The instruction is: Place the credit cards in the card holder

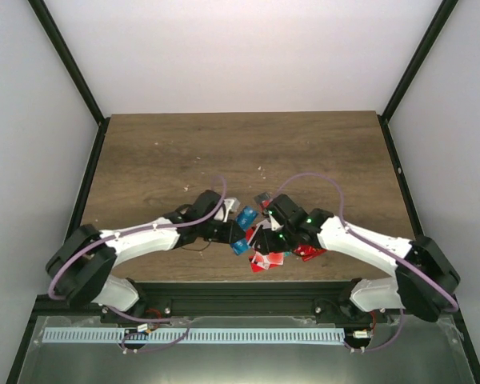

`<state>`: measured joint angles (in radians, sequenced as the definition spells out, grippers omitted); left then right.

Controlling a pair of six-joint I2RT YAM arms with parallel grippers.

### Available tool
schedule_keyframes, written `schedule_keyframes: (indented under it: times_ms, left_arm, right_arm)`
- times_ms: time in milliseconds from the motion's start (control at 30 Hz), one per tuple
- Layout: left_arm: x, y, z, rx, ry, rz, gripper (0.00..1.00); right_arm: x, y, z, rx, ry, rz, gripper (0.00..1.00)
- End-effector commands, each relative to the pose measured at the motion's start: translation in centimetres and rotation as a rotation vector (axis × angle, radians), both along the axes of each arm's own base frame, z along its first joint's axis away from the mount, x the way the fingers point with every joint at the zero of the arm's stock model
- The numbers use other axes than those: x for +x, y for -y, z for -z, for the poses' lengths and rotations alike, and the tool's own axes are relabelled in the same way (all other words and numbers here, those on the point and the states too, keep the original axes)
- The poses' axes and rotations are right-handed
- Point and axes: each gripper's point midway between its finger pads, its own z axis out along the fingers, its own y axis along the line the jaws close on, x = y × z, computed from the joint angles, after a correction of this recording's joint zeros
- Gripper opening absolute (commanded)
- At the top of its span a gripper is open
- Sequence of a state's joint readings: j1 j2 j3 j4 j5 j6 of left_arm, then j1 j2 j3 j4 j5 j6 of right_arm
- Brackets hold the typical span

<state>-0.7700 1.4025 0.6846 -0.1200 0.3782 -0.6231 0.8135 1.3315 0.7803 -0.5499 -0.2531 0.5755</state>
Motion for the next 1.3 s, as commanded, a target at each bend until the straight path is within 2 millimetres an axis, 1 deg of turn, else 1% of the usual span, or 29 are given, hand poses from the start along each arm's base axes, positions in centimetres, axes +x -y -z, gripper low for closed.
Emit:
schedule_keyframes:
  times_ms: [0,67,167,267,367,433,500,633,700,767,900,1000,1100,1167,1267]
  left_arm:
    - [-0.2,4.1,-1.0,-0.067,0.044,0.101,0.16]
    - [-0.5,5.1,-0.5,-0.057,0.039,0.126,0.17]
    - [-0.9,6.3,0.8,-0.021,0.023,0.159,0.20]
    - [-1.1,7.1,1.6,0.016,0.021,0.178,0.22]
    - [-1.3,8.4,1.7,0.011,0.027,0.208,0.25]
    - [-1.2,9.5,1.4,-0.002,0.036,0.232,0.25]
    - [-0.9,10.1,1.4,-0.006,0.034,0.239,0.25]
    - [-0.7,10.4,1.4,-0.010,0.038,0.240,0.24]
    - [-0.7,10.0,1.5,0.000,0.040,0.236,0.24]
    - [-0.8,9.6,1.8,0.012,0.044,0.233,0.24]
    - [-1.2,8.8,2.5,0.029,0.044,0.231,0.24]
    - [-1.6,8.3,2.7,0.033,0.042,0.239,0.24]
    - [-1.8,7.8,2.8,0.035,0.045,0.244,0.24]
    - [-1.9,7.4,2.8,0.036,0.047,0.249,0.24]
    - [-2.0,6.9,2.8,0.042,0.052,0.256,0.24]
  right_arm:
    - [-1.2,3.4,0.4,-0.079,-0.022,0.106,0.66]
    - [-1.4,4.1,0.8,-0.080,-0.021,0.150,0.73]
    - [-1.8,5.2,1.8,-0.105,-0.039,0.202,0.76]
    - [-1.7,7.8,2.8,-0.195,-0.025,0.310,0.78]
    - [-0.6,10.5,2.1,-0.275,0.021,0.490,0.78]
    - [-0.4,12.3,1.8,-0.314,0.008,0.644,0.79]
    - [0.1,13.5,1.8,-0.316,-0.013,0.750,0.80]
    - [1.2,15.5,1.9,-0.310,-0.072,0.905,0.93]
    - [1.8,16.1,1.9,-0.312,-0.096,0.946,0.99]
    - [2.3,16.4,2.1,-0.323,-0.133,0.977,1.00]
    - [3.2,15.9,3.1,-0.369,-0.225,0.998,1.00]
    - [2.5,15.9,4.6,-0.448,-0.309,1.002,1.00]
    - [1.6,15.7,6.1,-0.455,-0.368,0.997,0.99]
    - [0.8,15.7,7.0,-0.448,-0.397,1.009,0.96]
    - [-0.1,16.0,7.6,-0.447,-0.416,1.032,0.88]
